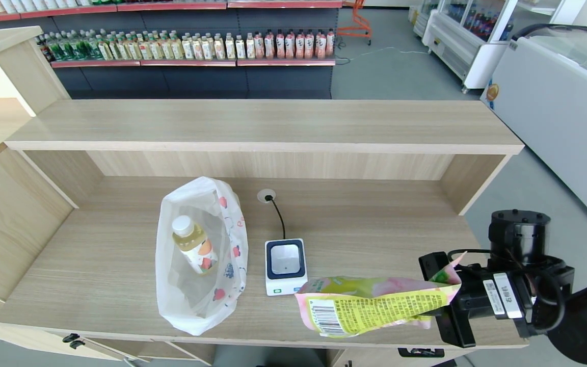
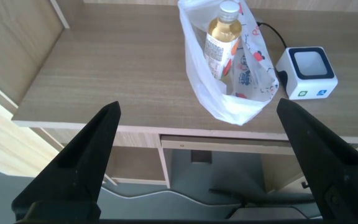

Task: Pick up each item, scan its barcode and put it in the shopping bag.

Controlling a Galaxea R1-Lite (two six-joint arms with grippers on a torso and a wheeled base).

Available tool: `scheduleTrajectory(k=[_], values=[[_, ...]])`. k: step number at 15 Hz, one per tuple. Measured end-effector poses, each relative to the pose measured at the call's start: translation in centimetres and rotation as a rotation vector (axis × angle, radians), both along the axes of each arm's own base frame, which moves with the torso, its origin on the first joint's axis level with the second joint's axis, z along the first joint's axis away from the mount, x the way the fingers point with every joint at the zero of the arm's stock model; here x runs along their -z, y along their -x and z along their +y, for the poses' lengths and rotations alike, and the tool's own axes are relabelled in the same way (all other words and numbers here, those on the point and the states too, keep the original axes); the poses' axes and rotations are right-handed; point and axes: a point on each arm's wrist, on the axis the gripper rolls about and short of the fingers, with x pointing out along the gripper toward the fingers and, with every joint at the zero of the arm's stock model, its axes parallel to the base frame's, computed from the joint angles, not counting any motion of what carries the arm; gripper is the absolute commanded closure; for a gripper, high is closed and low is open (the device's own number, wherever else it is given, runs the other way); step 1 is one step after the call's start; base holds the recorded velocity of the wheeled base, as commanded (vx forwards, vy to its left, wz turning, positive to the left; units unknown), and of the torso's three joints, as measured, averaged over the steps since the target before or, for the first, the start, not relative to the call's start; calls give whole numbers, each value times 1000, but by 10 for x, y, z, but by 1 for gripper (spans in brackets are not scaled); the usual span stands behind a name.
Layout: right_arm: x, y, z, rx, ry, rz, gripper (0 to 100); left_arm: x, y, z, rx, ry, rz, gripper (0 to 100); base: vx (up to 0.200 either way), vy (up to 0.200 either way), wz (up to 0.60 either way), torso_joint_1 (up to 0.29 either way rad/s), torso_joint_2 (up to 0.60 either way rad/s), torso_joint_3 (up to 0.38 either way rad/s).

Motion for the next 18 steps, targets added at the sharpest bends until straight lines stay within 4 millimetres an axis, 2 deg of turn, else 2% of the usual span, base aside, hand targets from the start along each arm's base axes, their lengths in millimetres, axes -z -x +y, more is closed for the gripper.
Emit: scheduleTrajectory(k=[2,4,5,8,10,11,13,15,18], values=[[-17,7,-4,25,-3,66,100,0,0,0,0,0,0,0,0,0,0,0,0,0],[-41,18,-21,162,-1,193,100,0,0,0,0,0,0,0,0,0,0,0,0,0],[-50,26,-35,293,2,295,100,0,0,0,0,0,0,0,0,0,0,0,0,0],[-63,55,-74,861,-48,595,100,0,0,0,0,0,0,0,0,0,0,0,0,0],[-68,73,-86,1110,-155,717,100,0,0,0,0,0,0,0,0,0,0,0,0,0],[-73,77,-88,1251,-264,797,100,0,0,0,0,0,0,0,0,0,0,0,0,0],[-80,82,-79,1433,-457,1018,100,0,0,0,0,0,0,0,0,0,0,0,0,0],[-84,92,-59,1574,-501,1390,100,0,0,0,0,0,0,0,0,0,0,0,0,0],[-122,103,-36,1607,-613,1782,100,0,0,0,0,0,0,0,0,0,0,0,0,0]])
